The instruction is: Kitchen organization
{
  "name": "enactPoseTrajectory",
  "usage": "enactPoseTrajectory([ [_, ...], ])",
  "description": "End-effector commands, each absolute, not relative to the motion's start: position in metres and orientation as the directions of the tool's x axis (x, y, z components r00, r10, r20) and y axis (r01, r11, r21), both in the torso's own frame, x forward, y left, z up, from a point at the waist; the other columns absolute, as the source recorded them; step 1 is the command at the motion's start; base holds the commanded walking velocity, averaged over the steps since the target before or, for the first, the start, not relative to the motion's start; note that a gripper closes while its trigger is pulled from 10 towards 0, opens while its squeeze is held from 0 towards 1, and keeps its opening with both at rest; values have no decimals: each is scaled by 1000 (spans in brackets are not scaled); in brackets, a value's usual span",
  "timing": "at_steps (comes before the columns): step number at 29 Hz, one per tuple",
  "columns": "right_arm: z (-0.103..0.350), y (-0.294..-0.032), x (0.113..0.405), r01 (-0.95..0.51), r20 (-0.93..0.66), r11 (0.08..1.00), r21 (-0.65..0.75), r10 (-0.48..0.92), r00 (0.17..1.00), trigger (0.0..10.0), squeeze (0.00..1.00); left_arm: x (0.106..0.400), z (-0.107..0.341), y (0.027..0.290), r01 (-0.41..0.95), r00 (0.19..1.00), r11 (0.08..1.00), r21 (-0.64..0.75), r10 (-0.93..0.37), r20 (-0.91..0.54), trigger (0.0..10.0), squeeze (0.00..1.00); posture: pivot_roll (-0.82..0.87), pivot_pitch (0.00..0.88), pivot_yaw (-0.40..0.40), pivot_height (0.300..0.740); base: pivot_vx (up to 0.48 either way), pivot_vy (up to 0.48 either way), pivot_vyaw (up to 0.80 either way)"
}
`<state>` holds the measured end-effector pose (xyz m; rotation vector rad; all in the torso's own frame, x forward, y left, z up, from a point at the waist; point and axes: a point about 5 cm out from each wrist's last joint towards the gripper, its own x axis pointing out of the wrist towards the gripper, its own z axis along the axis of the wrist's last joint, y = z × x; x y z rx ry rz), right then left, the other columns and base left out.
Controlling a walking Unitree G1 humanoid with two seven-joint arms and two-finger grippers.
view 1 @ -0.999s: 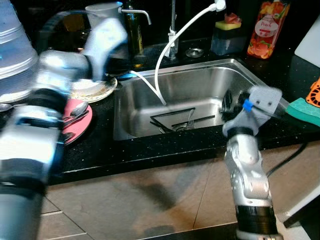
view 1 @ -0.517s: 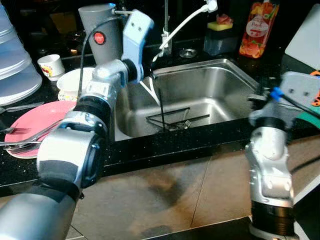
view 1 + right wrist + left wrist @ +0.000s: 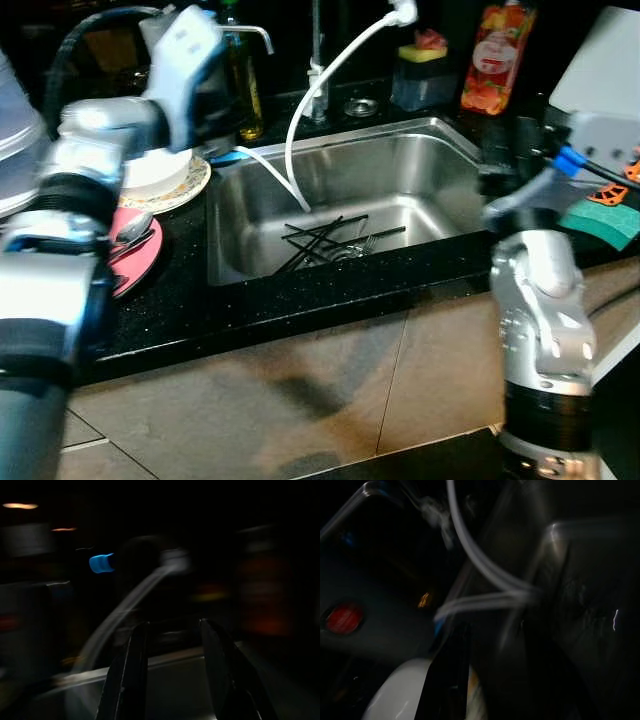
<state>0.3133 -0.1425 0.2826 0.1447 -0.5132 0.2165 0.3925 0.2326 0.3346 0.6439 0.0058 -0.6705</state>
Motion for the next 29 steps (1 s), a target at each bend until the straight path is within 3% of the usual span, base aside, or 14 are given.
enactPoseTrajectory([
  [1,272,-112,316,-422,444,904,69,351,824,10000,0,383,337,254,580,796,559,592,-544,-266,10000,0,29,0,95,740,0,0,0],
  [6,261,-83,314,-581,382,813,37,526,760,10000,0,374,330,280,581,809,541,608,-463,-361,10000,0,37,0,95,740,0,0,0],
  [8,254,-64,313,-681,345,730,67,623,702,10000,0,367,319,302,588,809,540,602,-383,-446,10000,0,48,0,101,740,0,0,0],
  [13,238,-56,331,-631,241,773,66,602,762,10000,0,354,291,316,704,697,549,450,-411,-588,10000,0,35,0,132,740,0,0,0],
  [18,228,-45,331,-634,191,773,17,620,761,10000,0,351,268,327,677,683,637,370,-354,-639,10000,0,26,0,140,740,0,0,0],
  [22,230,-40,329,-650,210,759,31,631,747,10000,0,347,254,334,668,666,646,370,-296,-685,10000,0,26,0,140,740,0,0,0],
  [29,235,-41,331,-641,232,766,45,616,753,10000,0,343,234,331,722,587,628,292,-331,-739,10000,0,38,0,127,740,0,0,0],
])
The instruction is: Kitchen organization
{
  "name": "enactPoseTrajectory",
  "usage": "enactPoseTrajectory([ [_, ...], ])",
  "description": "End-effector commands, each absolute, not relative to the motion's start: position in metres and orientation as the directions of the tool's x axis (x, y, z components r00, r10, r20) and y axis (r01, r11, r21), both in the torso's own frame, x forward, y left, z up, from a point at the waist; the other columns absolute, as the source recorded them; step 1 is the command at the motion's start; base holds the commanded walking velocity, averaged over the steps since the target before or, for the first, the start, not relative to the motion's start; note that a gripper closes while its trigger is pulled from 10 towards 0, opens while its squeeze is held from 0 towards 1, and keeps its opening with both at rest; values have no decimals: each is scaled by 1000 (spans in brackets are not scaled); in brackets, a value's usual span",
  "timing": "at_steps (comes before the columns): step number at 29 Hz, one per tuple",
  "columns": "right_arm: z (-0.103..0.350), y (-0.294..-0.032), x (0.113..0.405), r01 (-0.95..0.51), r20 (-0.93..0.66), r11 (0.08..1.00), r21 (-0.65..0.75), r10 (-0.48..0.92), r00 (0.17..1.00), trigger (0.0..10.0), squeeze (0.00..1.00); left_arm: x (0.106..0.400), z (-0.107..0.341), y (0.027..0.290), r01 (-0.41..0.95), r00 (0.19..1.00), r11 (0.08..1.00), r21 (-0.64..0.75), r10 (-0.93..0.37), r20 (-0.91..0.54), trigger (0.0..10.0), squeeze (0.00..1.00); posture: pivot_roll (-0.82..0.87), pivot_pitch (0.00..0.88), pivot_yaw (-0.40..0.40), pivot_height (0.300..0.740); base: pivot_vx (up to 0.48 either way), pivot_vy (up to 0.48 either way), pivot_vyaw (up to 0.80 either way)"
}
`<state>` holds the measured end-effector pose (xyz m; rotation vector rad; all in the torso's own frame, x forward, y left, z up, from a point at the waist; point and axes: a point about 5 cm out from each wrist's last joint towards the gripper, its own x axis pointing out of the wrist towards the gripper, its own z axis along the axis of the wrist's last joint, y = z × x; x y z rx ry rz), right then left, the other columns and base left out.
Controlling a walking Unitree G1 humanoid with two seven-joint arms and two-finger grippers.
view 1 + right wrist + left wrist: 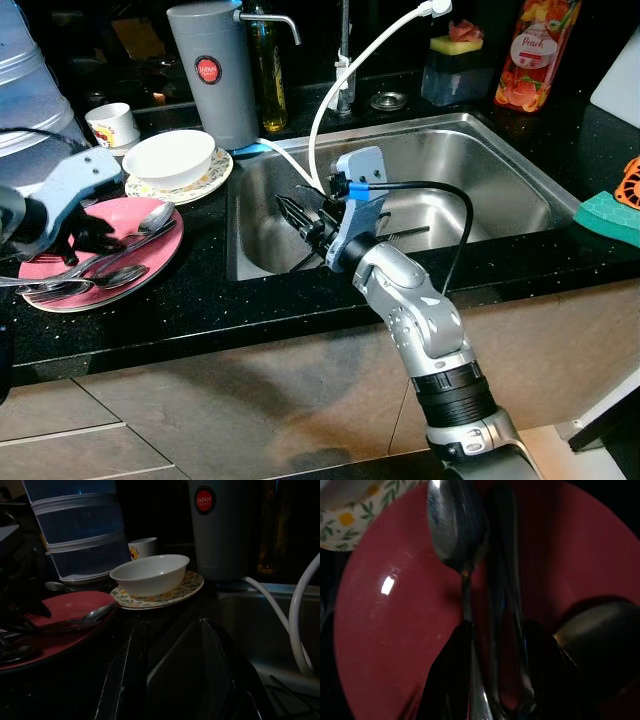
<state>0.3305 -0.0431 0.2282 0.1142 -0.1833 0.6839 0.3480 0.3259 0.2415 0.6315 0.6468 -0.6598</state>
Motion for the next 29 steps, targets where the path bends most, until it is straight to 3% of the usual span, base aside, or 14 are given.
enactPoseTrajectory([
  [1,235,-41,331,-639,233,768,45,614,754,10000,0,343,232,330,726,582,622,293,-329,-744,10000,0,38,0,127,740,0,0,0],
  [9,237,-41,331,-642,252,764,67,609,752,10000,0,351,219,321,680,633,659,322,-306,-711,10000,0,39,0,118,740,0,0,0],
  [11,239,-42,330,-637,260,768,68,603,754,10000,0,354,221,319,653,663,684,323,-311,-681,8980,0,40,0,116,740,0,0,0],
  [13,241,-43,330,-635,266,769,69,600,755,10000,0,357,222,317,632,682,706,319,-311,-662,8745,0,40,0,114,740,0,0,0],
  [14,242,-43,330,-636,271,769,70,599,754,10000,0,357,220,316,629,682,710,315,-310,-662,6471,0,40,0,114,740,0,0,0],
  [17,244,-43,329,-636,278,769,71,597,753,10000,0,358,214,313,627,678,718,301,-314,-665,6471,0,34,0,113,740,0,0,0],
  [19,245,-43,329,-635,280,769,71,595,753,10000,0,358,211,311,625,675,723,294,-311,-669,5569,0,34,0,113,740,0,0,0],
  [20,245,-44,328,-633,282,771,72,593,754,10000,0,358,208,310,623,670,729,282,-313,-673,4588,0,34,0,113,740,0,0,0],
  [21,245,-44,328,-633,282,771,72,593,754,10000,0,358,208,310,623,670,729,282,-313,-673,4588,0,34,0,113,740,0,0,0],
  [22,245,-44,328,-629,284,774,72,589,757,10000,0,358,206,310,619,668,735,275,-310,-677,2902,0,34,0,113,740,0,0,0],
  [24,245,-45,328,-625,286,777,73,584,760,10000,0,358,204,310,614,667,746,259,-313,-676,2902,0,24,0,118,740,0,0,0],
  [25,246,-47,329,-618,290,782,76,575,765,10000,0,357,203,310,611,664,754,242,-321,-676,980,0,24,0,118,740,0,0,0],
  [26,246,-48,329,-612,294,787,80,567,769,10000,0,357,202,310,606,659,765,216,-331,-676,0,0,24,0,118,740,0,0,0],
  [29,247,-51,330,-599,299,796,89,552,779,10000,0,353,197,312,603,640,779,172,-343,-688,0,0,26,0,118,740,0,0,0],
])
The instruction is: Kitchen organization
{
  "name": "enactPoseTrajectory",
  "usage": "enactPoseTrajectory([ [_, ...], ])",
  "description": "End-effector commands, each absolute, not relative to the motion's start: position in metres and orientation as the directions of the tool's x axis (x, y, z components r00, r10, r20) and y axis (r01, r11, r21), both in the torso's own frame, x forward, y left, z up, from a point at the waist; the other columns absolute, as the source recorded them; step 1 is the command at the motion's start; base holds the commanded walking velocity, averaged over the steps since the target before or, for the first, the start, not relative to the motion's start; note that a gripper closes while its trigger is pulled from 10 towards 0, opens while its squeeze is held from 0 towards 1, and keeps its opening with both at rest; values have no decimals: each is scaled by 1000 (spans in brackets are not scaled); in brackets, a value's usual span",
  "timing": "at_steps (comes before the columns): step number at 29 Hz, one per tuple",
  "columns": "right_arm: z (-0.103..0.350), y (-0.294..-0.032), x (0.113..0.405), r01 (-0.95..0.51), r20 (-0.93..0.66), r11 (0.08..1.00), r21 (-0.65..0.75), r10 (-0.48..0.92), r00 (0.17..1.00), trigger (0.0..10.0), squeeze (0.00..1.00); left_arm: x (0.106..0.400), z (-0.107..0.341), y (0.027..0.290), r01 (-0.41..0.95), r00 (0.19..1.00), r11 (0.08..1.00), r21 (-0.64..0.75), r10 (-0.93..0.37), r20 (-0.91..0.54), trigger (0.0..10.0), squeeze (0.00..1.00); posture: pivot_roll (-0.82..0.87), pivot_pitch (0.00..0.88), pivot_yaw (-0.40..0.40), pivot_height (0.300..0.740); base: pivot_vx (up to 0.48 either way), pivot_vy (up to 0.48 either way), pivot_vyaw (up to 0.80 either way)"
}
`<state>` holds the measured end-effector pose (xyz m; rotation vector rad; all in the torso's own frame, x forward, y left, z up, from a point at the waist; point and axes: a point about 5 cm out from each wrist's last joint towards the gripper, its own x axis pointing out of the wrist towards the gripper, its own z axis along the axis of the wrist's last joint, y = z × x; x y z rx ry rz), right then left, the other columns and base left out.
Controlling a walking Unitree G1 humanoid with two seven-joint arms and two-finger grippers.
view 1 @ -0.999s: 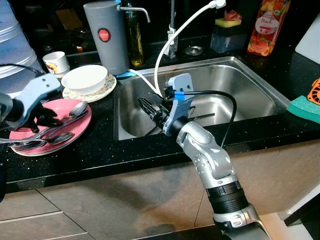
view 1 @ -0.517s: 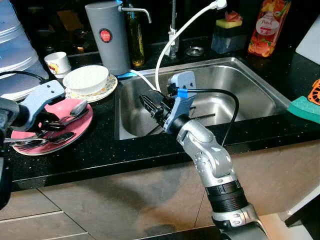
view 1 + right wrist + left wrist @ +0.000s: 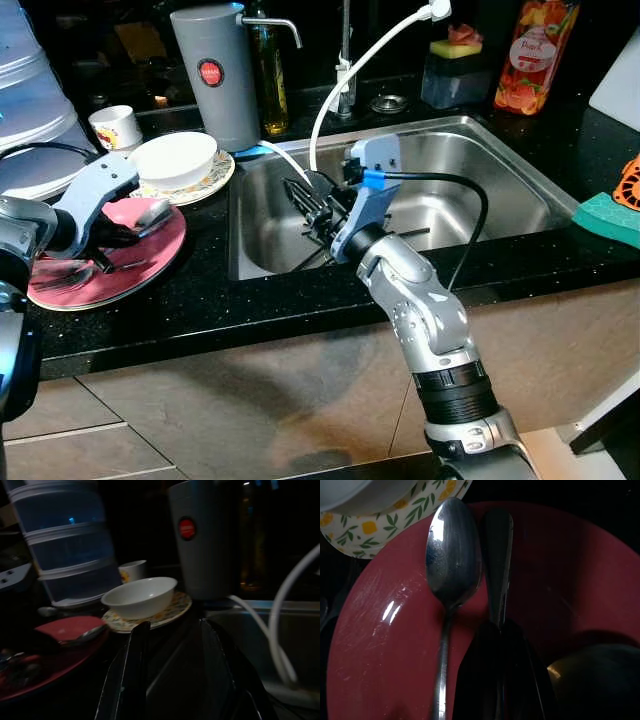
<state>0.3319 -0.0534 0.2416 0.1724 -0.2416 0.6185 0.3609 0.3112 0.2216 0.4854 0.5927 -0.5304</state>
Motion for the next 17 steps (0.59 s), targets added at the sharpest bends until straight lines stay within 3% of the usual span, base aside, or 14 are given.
enactPoseTrajectory([
  [1,247,-51,330,-595,298,798,90,549,781,10000,0,351,194,315,599,631,783,164,-336,-699,0,0,26,0,118,740,0,0,0],
  [7,248,-52,331,-590,300,803,89,543,784,10000,0,353,202,320,546,703,809,219,-301,-644,0,0,34,0,114,740,0,0,0],
  [12,249,-53,331,-585,302,806,90,537,787,10000,0,367,257,320,443,859,846,295,-307,-409,0,0,34,0,109,740,0,0,0],
  [13,249,-53,331,-584,303,807,91,536,788,10000,0,369,271,318,422,884,847,324,-306,-353,10000,0,37,0,107,740,0,0,0],
  [17,250,-53,331,-582,306,808,92,533,789,10000,0,373,294,314,378,921,843,382,-300,-249,10000,0,37,0,107,740,0,0,0],
])
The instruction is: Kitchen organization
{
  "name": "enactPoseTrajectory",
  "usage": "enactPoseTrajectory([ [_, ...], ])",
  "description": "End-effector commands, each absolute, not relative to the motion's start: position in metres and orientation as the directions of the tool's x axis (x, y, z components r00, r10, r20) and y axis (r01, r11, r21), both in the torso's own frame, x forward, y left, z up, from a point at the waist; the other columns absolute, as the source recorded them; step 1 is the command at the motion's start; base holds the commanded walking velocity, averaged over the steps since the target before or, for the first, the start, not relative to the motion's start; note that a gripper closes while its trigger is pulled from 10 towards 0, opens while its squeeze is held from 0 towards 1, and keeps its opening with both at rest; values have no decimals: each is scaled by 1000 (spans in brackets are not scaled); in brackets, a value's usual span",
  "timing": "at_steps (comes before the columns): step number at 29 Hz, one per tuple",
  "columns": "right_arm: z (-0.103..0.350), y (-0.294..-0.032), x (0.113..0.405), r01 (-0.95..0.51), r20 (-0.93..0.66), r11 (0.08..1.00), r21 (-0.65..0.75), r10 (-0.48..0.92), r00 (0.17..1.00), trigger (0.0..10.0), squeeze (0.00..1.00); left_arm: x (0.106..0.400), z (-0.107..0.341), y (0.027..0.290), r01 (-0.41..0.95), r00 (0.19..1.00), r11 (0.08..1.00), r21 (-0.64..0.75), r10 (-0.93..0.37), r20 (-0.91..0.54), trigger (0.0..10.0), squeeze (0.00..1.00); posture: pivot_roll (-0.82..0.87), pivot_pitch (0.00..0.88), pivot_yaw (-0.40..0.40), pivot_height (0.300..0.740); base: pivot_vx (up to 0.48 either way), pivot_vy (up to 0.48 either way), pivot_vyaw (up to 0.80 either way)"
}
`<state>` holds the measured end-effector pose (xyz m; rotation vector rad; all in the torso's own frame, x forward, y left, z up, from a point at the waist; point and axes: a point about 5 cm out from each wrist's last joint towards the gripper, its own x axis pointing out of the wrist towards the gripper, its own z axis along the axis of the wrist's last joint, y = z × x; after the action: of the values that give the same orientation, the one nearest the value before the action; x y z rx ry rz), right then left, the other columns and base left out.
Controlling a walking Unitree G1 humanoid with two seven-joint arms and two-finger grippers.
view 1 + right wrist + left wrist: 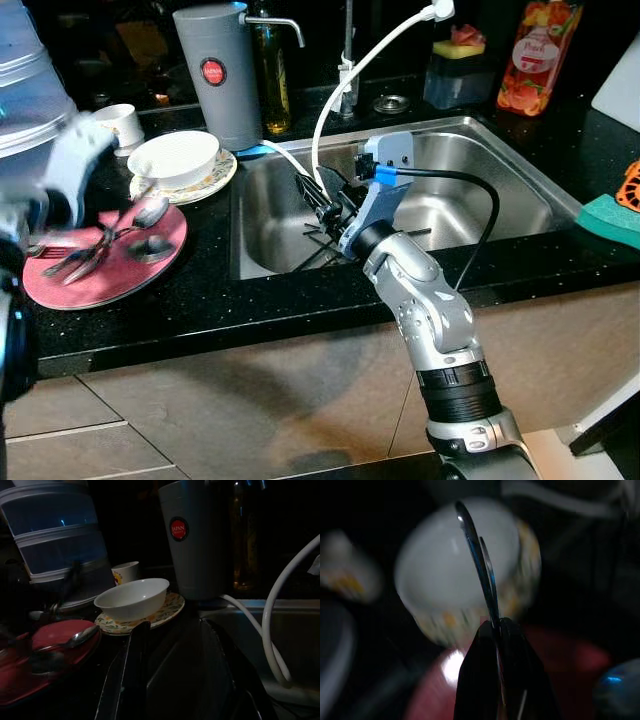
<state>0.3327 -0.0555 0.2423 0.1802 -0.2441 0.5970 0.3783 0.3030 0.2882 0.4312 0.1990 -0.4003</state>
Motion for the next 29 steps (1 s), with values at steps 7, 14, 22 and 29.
enactPoseTrajectory([
  [7,251,-53,332,-578,312,811,95,527,791,10000,0,382,323,300,309,951,846,434,-289,-114,10000,0,38,0,110,740,0,0,0],
  [14,252,-54,333,-572,317,814,96,520,793,10000,0,394,325,275,299,949,860,414,-314,-33,10000,0,33,0,111,740,0,0,0],
  [22,252,-57,332,-557,316,825,95,505,803,10000,0,410,356,207,403,868,876,264,-458,193,10000,0,3,0,120,740,0,0,0],
  [29,250,-65,330,-528,313,843,100,477,821,10000,0,416,358,130,528,781,793,303,-594,194,10000,0,-21,0,129,740,0,0,0],
])
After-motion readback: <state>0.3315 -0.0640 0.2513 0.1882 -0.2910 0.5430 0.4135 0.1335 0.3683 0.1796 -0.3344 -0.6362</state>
